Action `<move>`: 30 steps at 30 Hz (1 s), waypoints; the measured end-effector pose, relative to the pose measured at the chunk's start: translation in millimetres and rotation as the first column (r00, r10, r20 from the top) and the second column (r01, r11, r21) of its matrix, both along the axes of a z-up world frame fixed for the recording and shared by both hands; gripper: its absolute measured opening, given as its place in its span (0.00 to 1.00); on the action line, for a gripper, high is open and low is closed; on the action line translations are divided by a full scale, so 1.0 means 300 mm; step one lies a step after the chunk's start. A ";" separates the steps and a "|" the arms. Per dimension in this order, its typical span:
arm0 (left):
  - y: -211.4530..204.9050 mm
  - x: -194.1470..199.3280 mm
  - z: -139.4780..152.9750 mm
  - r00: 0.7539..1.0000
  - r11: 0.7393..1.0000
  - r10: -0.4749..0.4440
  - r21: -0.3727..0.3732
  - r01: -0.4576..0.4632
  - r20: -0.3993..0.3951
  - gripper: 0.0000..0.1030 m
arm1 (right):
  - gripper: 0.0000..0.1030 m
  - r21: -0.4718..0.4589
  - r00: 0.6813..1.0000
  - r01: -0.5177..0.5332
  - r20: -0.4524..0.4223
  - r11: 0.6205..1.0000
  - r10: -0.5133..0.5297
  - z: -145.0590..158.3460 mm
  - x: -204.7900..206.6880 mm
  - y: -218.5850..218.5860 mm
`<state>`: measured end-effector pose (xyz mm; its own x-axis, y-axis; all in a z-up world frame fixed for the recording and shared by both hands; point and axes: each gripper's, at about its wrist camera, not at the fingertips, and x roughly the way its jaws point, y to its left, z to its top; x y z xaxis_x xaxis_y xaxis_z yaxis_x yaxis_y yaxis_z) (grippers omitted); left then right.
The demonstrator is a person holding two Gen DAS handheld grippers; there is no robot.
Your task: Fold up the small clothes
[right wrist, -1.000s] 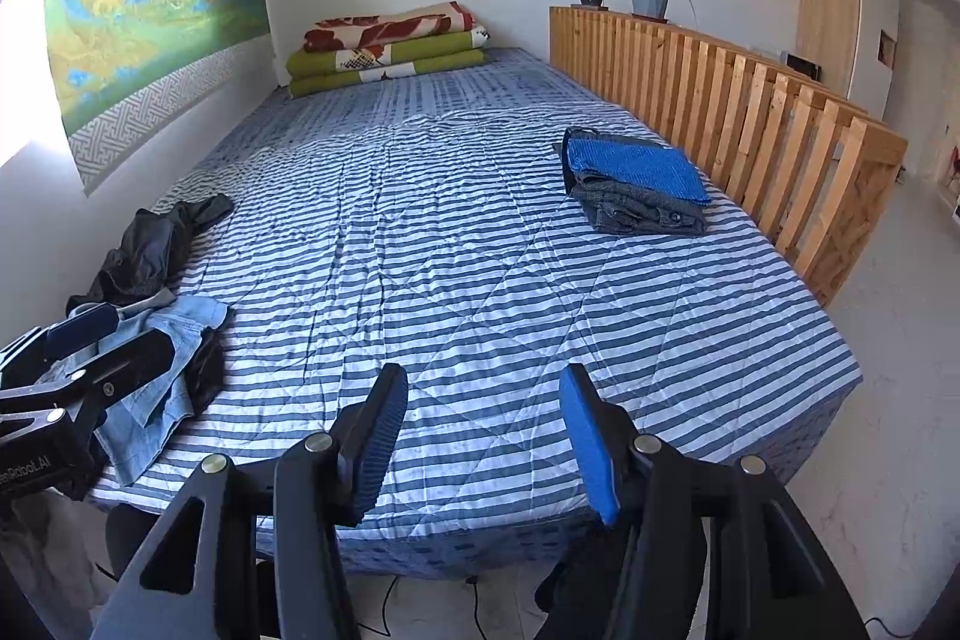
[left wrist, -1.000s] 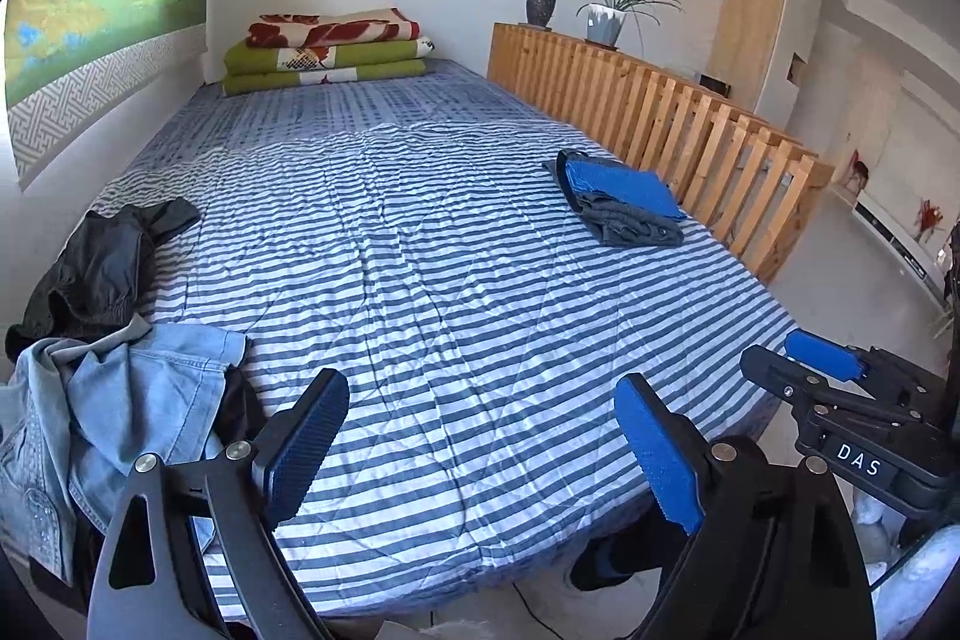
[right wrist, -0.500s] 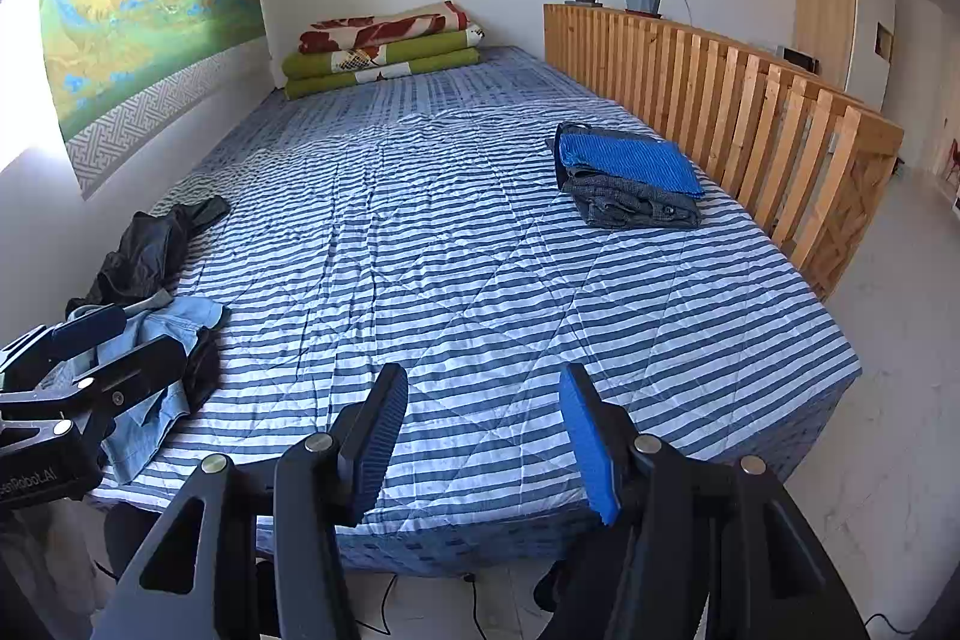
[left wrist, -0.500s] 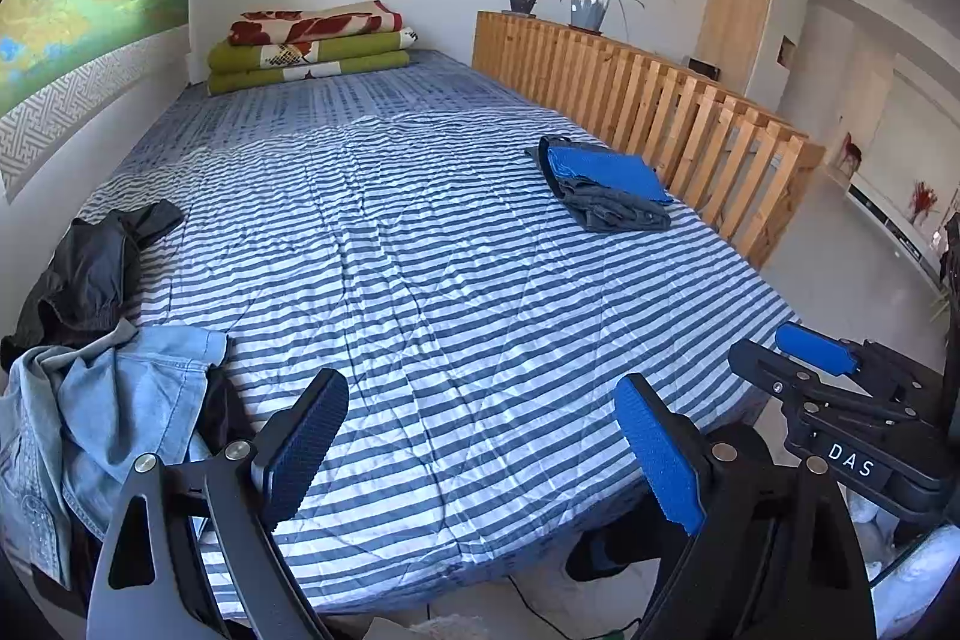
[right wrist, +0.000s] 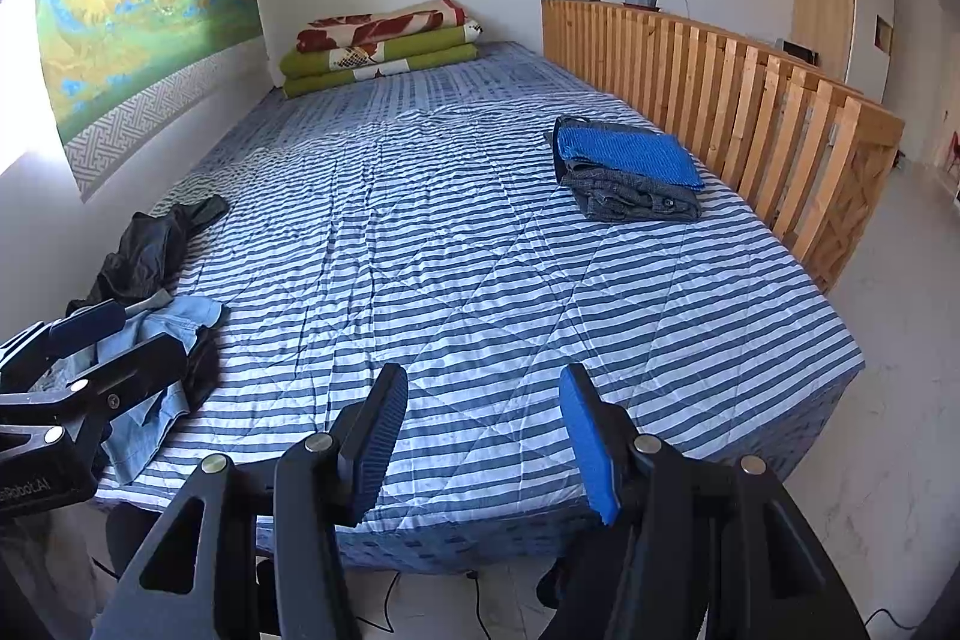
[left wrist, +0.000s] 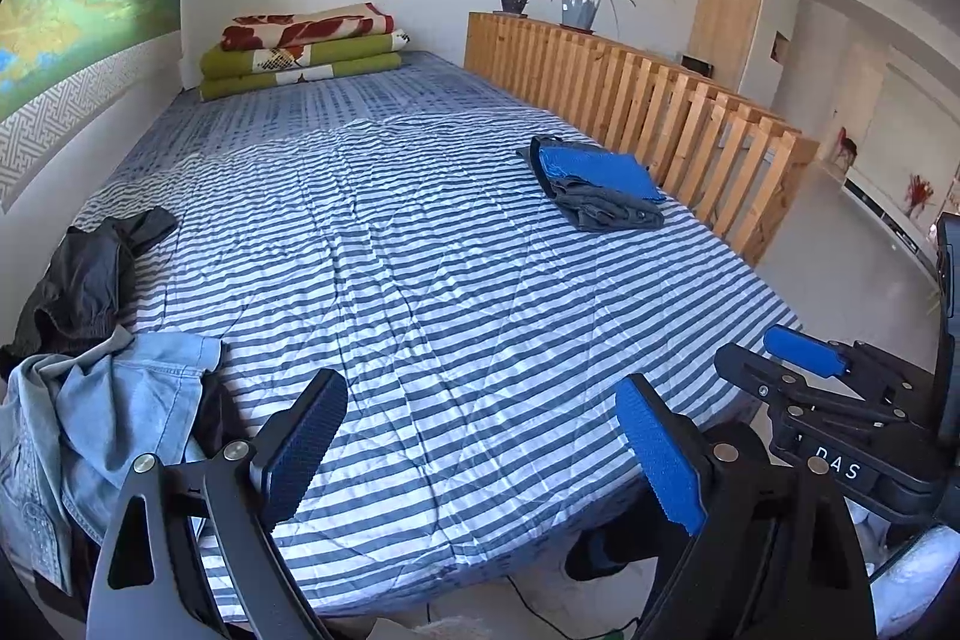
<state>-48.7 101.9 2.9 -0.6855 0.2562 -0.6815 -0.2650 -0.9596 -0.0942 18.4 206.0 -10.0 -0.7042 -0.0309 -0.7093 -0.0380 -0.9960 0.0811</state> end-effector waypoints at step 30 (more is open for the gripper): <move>0.010 0.014 -0.012 1.000 1.000 -0.009 -0.005 0.009 0.007 0.91 | 0.47 -0.012 1.000 -0.001 0.012 1.000 0.001 -0.012 0.008 0.011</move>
